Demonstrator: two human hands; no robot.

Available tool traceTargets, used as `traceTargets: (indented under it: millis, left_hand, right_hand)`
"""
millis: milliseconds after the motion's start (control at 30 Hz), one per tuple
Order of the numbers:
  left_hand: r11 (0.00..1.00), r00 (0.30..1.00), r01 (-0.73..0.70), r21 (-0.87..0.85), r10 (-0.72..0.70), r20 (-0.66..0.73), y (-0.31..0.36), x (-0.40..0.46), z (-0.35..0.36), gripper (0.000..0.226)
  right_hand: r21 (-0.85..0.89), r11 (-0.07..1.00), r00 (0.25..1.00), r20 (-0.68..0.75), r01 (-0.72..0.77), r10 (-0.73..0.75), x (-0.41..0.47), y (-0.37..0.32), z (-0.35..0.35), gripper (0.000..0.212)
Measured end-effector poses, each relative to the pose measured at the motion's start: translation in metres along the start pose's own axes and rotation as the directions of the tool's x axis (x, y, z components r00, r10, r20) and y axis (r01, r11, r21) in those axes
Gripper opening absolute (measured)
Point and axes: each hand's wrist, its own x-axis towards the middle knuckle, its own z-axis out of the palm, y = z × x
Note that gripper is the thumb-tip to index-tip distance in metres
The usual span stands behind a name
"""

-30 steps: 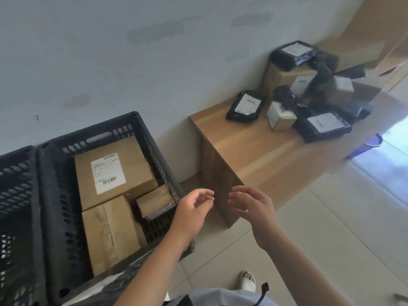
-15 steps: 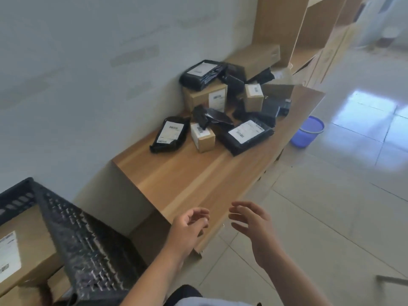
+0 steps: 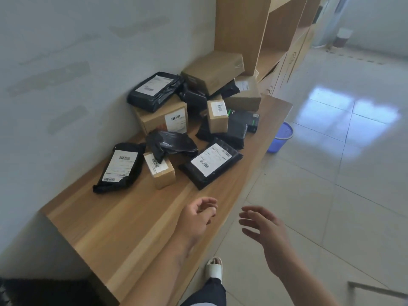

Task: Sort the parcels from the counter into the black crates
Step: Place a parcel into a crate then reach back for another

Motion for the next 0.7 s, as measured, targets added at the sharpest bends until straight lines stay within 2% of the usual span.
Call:
traceTargets:
  millis: [133, 433, 600, 700]
  left_hand:
    - [0.996, 0.999, 0.029, -0.081, -0.03, -0.011, 0.017, 0.056, 0.002, 0.021]
    - [0.973, 0.96, 0.136, -0.184, -0.175, -0.217, 0.026, 0.154, -0.009, 0.017]
    - [0.924, 0.881, 0.289, -0.249, -0.358, -0.308, 0.008, 0.193, 0.008, 0.06]
    - [0.889, 0.823, 0.326, -0.322, -0.435, -0.365, 0.0, 0.21, 0.019, 0.075]
  right_hand:
    - [-0.081, 0.997, 1.0, 0.005, -0.02, 0.02, 0.043, -0.041, 0.007, 0.015]
    - [-0.145, 0.981, 0.99, 0.039, -0.129, 0.135, 0.131, -0.086, 0.012, 0.015]
    - [-0.302, 0.941, 0.985, 0.037, -0.151, 0.17, 0.207, -0.102, 0.029, 0.017]
    - [-0.44, 0.89, 0.982, 0.082, -0.119, 0.172, 0.255, -0.117, 0.043, 0.017]
